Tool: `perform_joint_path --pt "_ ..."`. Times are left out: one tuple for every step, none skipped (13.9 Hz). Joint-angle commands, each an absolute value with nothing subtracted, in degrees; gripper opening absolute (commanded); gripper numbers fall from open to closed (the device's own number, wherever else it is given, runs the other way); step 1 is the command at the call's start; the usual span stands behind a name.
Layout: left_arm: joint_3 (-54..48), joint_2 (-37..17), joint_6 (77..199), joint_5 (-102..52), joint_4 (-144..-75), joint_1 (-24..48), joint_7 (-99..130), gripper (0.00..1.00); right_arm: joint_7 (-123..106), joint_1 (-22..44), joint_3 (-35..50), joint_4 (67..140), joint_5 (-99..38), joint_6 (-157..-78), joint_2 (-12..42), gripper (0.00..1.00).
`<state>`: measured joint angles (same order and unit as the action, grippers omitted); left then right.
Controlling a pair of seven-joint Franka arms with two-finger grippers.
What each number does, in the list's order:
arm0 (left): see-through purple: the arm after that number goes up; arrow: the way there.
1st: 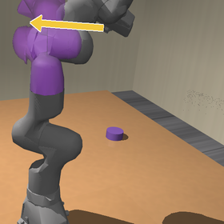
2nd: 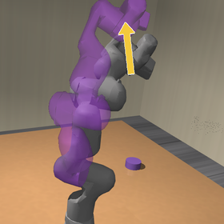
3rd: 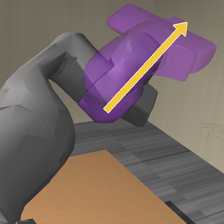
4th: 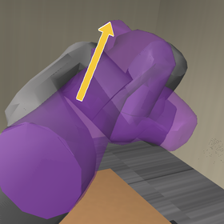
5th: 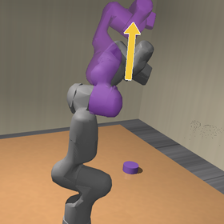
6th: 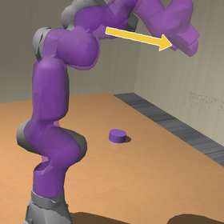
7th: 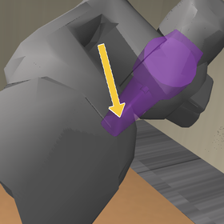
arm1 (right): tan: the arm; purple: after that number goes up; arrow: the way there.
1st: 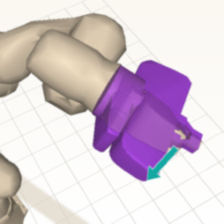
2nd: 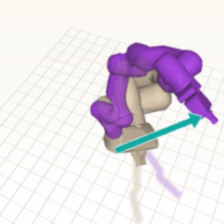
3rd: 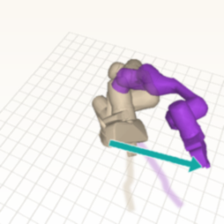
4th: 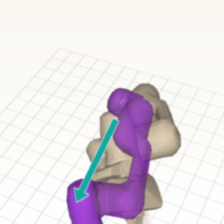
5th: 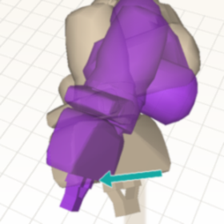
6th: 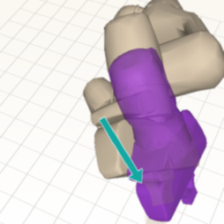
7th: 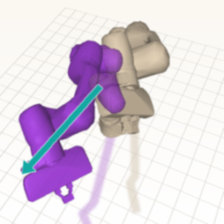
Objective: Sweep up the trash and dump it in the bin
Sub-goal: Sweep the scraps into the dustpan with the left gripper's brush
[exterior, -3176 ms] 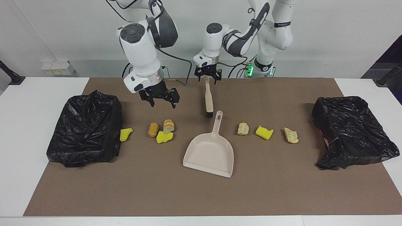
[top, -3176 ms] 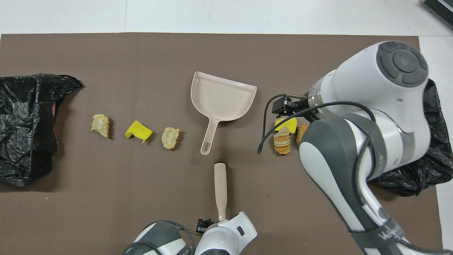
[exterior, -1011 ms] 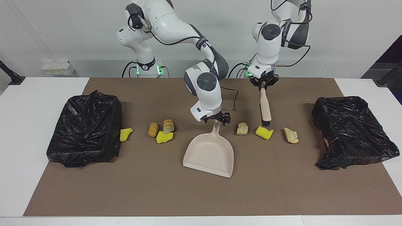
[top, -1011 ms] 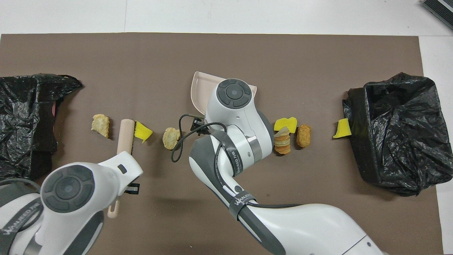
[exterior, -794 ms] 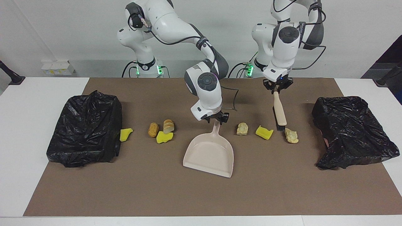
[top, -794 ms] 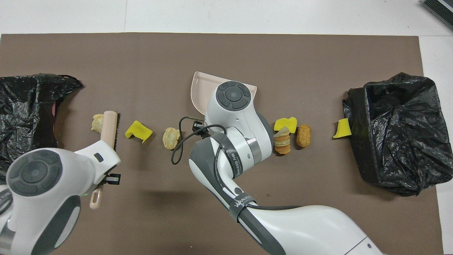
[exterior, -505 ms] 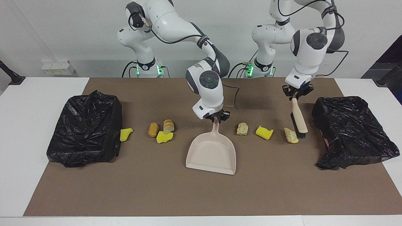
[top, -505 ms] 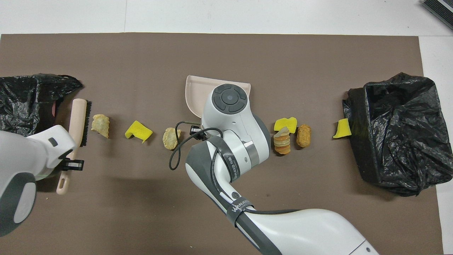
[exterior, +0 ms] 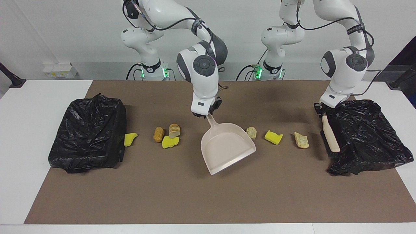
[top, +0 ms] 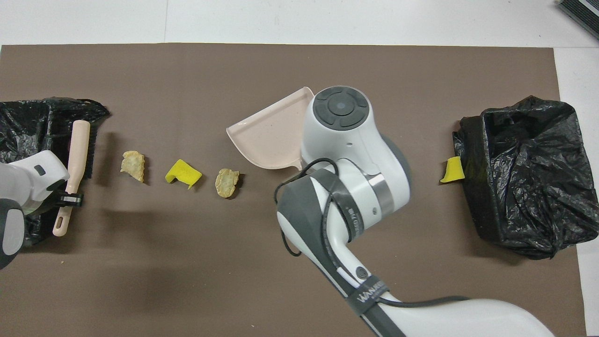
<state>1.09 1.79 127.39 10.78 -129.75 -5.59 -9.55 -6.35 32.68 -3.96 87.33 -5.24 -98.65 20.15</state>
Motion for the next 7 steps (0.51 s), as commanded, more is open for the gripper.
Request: perform_joint_path --pt "-0.08 1.32 126.74 11.51 -128.93 -5.19 -9.58 0.00 -23.57 32.08 -3.34 96.21 1.47 -100.01 14.34 0.00" --pt "0.09 1.06 127.00 11.51 -129.81 -3.36 -8.97 0.00 -30.95 31.65 -3.34 98.33 2.10 -101.76 13.63 0.00" --pt "0.09 0.53 127.09 11.43 -130.08 -1.95 -7.66 0.00 -36.07 30.16 -3.25 100.09 1.85 -102.91 13.36 0.00" --pt "-0.09 0.61 126.92 11.43 -130.51 -0.98 -6.43 0.00 -39.52 30.15 -3.34 100.80 2.11 -103.44 13.53 0.00" --pt "-0.09 0.88 126.83 11.08 -130.95 1.03 -5.11 0.00 -41.90 30.23 -3.25 101.07 2.37 -103.97 14.14 0.00" --pt "-0.09 1.14 126.48 10.99 -131.31 3.14 -2.05 0.00 -43.05 30.67 -3.25 101.86 2.72 -104.76 14.50 0.00" --pt "-0.09 1.58 126.30 10.99 -132.00 5.43 1.81 0.00 -43.76 31.80 -3.25 102.21 3.51 -105.29 15.02 0.00"
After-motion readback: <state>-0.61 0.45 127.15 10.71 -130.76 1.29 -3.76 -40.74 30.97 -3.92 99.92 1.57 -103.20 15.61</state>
